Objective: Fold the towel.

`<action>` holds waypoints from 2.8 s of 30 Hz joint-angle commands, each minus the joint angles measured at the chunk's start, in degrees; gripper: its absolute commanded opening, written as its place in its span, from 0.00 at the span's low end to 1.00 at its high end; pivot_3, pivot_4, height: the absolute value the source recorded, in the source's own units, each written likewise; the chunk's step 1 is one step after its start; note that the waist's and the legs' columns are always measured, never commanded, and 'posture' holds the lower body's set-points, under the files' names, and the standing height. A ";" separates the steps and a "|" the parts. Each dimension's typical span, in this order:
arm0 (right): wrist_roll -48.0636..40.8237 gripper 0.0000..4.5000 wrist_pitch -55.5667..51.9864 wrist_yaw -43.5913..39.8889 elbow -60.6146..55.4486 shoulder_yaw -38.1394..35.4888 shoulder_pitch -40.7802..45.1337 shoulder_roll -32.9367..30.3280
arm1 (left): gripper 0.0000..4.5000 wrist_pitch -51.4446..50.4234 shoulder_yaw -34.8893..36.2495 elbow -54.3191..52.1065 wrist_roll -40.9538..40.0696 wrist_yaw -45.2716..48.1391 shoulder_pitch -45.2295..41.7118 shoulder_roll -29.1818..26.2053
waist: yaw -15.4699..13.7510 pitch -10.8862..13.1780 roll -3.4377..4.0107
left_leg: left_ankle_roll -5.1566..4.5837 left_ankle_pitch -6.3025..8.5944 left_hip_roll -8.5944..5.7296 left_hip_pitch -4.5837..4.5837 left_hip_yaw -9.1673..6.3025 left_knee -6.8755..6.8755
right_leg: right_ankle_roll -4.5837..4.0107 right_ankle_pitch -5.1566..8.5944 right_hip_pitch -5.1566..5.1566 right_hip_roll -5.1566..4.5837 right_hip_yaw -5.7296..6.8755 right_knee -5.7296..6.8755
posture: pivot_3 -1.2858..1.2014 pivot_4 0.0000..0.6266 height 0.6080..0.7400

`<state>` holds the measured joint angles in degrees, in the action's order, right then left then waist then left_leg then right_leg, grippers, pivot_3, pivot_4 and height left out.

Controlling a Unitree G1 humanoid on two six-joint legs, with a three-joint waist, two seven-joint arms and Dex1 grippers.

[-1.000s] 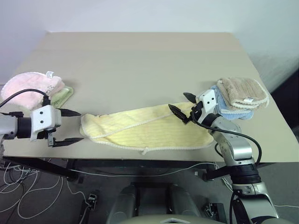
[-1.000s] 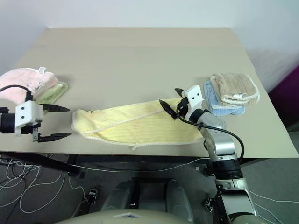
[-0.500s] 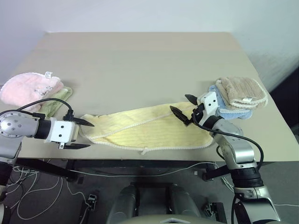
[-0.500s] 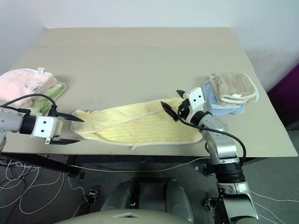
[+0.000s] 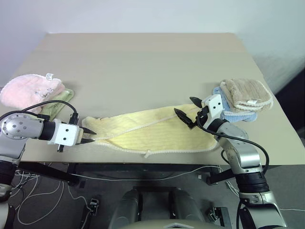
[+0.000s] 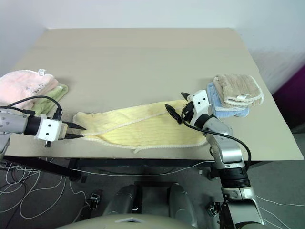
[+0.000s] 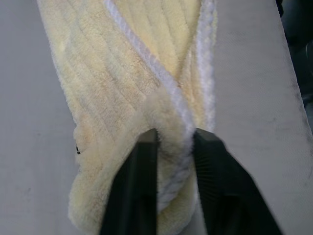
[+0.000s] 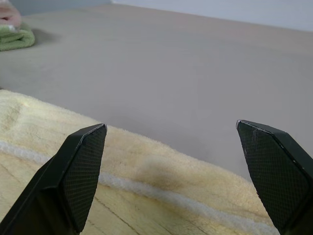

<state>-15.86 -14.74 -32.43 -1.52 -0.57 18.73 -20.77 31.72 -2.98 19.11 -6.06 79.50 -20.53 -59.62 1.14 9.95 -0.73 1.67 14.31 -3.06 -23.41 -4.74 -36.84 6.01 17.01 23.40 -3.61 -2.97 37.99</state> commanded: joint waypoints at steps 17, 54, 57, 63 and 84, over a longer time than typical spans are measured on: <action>6.85 1.00 6.44 -6.41 0.69 1.18 4.30 -10.82 | 0.00 -8.56 7.14 -3.70 -4.85 -5.29 3.25 -1.23 | -0.02 0.00 0.01 | -0.02 0.01 -0.01 0.00 0.00 -0.07 | 0.01 0.00 -0.02 0.00 0.01 0.02 | 0.52 0.24 1.00; 36.93 0.01 43.63 -1.57 33.98 13.71 20.35 -23.92 | 0.00 -5.66 8.48 -1.84 -3.34 -13.92 10.17 0.09 | 0.09 0.01 0.01 | -0.01 0.01 0.01 0.01 0.05 -0.09 | 0.00 0.00 -0.01 0.01 -0.01 0.06 | 0.52 0.24 1.00; 36.52 0.01 42.60 -1.84 30.73 12.96 18.77 -24.64 | 0.00 -5.11 8.14 -1.00 -2.97 -14.02 10.01 0.50 | 0.07 0.01 0.02 | -0.01 0.01 0.01 0.00 0.05 -0.09 | 0.00 0.00 -0.01 0.01 -0.01 0.06 | 0.52 0.24 1.00; 34.89 0.01 40.75 -3.44 27.90 11.59 19.80 -25.43 | 0.00 -9.28 9.66 0.51 -6.30 -15.27 6.61 3.18 | -0.04 0.01 0.02 | -0.01 0.01 0.00 0.00 0.05 -0.12 | 0.00 0.00 -0.01 0.01 -0.01 0.08 | 0.52 0.24 1.00; 11.86 0.01 29.82 -25.64 24.73 -0.52 27.89 -35.33 | 0.00 -18.48 16.97 18.36 -10.80 -18.23 -20.42 3.13 | 0.36 0.09 0.05 | -0.03 0.01 -0.01 -0.08 0.08 -0.21 | 0.04 0.01 0.02 0.00 -0.01 0.09 | 0.52 0.24 1.00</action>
<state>-1.02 17.77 -55.67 25.61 2.02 48.61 -53.72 13.84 10.83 38.77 -15.45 59.58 -42.92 -53.77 1.50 10.05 -0.67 1.63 14.33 -3.05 -23.49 -4.66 -37.06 6.05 17.02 23.41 -3.62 -3.00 38.08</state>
